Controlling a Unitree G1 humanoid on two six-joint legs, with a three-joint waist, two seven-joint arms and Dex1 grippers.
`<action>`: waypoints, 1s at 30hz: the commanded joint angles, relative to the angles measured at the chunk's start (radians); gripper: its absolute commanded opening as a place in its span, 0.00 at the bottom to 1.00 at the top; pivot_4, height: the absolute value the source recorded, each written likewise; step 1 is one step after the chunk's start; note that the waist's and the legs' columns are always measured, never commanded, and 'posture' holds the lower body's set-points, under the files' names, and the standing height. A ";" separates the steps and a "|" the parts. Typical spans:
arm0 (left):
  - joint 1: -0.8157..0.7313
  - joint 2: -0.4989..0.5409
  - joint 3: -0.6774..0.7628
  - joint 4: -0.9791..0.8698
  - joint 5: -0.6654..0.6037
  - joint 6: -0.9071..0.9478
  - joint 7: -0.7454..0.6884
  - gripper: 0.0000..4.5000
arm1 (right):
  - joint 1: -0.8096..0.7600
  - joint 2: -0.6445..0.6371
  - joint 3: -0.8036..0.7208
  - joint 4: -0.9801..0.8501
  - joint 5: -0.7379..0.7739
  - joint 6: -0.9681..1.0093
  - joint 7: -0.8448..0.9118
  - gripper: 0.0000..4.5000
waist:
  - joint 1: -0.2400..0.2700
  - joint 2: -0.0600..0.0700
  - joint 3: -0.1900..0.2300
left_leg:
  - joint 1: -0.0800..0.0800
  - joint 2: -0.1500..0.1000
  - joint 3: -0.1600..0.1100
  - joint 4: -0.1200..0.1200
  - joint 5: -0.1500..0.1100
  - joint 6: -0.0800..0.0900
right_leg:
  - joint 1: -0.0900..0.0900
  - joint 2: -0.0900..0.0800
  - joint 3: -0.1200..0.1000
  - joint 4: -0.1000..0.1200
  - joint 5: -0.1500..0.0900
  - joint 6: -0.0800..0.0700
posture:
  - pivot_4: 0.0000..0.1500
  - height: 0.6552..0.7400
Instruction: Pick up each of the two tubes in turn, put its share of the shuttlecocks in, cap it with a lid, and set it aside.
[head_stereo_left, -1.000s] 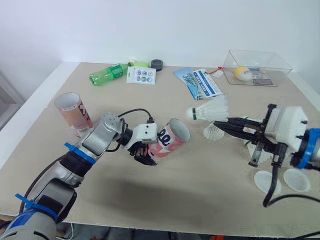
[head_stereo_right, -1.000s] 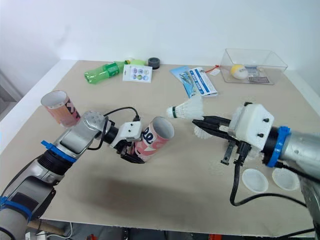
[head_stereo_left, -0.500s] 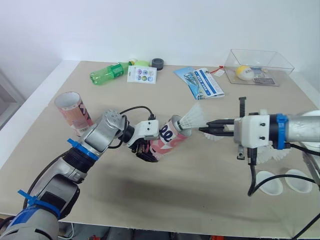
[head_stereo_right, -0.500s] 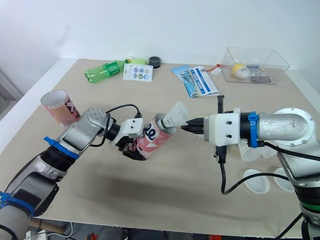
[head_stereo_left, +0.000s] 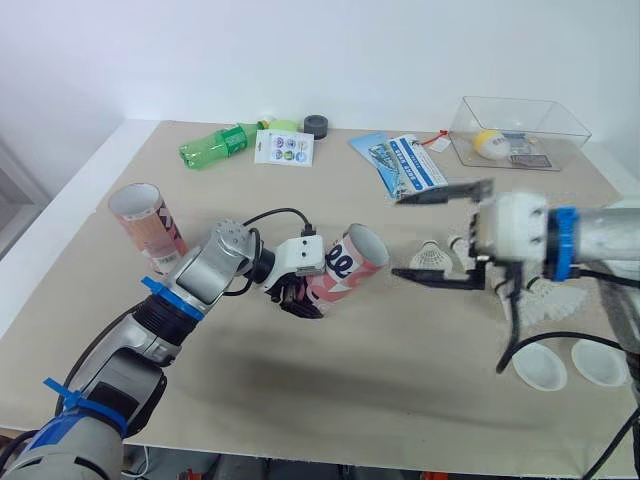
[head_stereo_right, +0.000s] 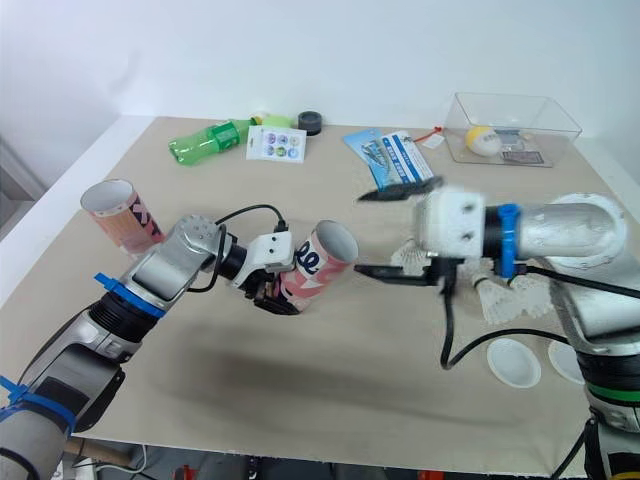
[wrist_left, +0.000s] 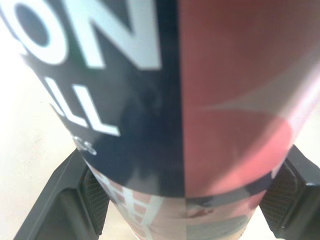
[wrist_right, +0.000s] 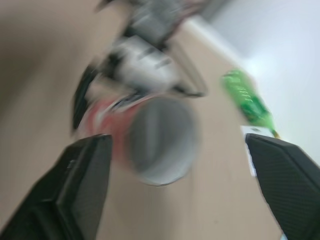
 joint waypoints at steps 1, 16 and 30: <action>-0.018 0.024 -0.013 0.025 0.063 -0.064 0.042 0.79 | 0.206 0.123 -0.150 -0.092 0.158 0.314 -0.302 0.99 | 0.002 -0.007 -0.003 | 0.001 0.000 -0.003 0.000 0.000 0.000 | 0.002 0.000 -0.002 0.000 0.001 -0.001 | 1.00 1.00; 0.012 0.025 -0.006 -0.007 0.046 -0.040 0.027 0.79 | 0.305 0.571 0.069 -0.134 -0.131 0.362 -0.857 0.99 | -0.024 0.007 0.000 | 0.001 0.001 -0.001 -0.001 0.005 0.008 | -0.003 0.003 0.000 0.005 0.002 -0.005 | 1.00 1.00; 0.029 0.019 0.004 -0.037 0.045 -0.002 0.039 0.79 | 0.143 0.658 0.116 0.156 -0.263 0.224 -0.848 0.99 | -0.025 0.007 0.000 | 0.001 0.001 -0.001 -0.003 0.005 0.008 | -0.004 0.003 0.000 0.005 0.002 -0.005 | 1.00 1.00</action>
